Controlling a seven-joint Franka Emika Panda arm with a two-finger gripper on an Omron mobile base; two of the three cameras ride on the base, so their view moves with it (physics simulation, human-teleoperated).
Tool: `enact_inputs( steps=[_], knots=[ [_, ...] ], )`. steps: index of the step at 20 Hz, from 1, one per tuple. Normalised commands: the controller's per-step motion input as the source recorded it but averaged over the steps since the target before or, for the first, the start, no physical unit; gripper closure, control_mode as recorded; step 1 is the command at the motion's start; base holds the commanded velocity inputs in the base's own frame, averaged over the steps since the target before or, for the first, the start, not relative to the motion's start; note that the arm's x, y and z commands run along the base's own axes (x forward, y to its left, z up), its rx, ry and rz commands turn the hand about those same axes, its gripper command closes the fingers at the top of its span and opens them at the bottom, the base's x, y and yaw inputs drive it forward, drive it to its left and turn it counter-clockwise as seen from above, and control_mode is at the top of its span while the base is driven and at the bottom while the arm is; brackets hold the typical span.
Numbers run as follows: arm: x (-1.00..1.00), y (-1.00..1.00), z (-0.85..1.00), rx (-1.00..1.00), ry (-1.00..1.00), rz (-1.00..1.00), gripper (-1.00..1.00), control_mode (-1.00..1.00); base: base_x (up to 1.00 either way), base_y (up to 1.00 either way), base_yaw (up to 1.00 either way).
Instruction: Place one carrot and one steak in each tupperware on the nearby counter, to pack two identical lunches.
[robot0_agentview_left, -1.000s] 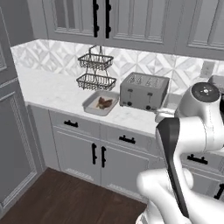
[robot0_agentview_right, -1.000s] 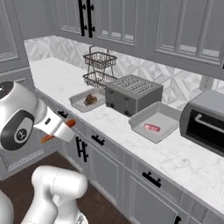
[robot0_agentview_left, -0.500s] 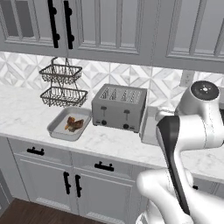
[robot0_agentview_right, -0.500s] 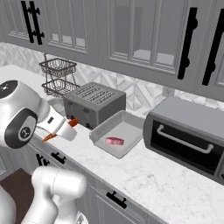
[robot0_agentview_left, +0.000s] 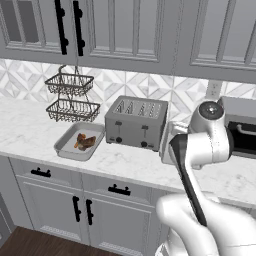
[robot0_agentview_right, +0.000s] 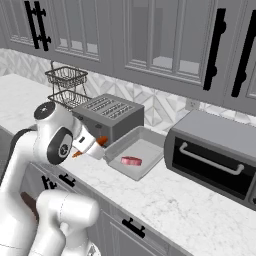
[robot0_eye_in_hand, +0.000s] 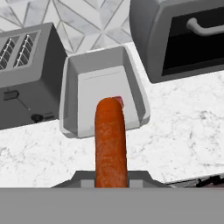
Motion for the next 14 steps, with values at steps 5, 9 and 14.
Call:
enact_inputs(
  steps=[5, 9, 14],
  knots=[
    [0.72, -0.47, -0.31, 0.17, 0.0, -0.03, 1.0, -1.0, 0.0, 0.0, 0.0],
    [0.65, -0.18, -0.53, 0.05, 0.07, -0.07, 1.0, -1.0, 0.0, 0.0, 0.0],
    [0.56, -0.06, -0.44, 0.06, 0.12, -0.05, 1.0, -1.0, 0.0, 0.0, 0.0]
  ],
)
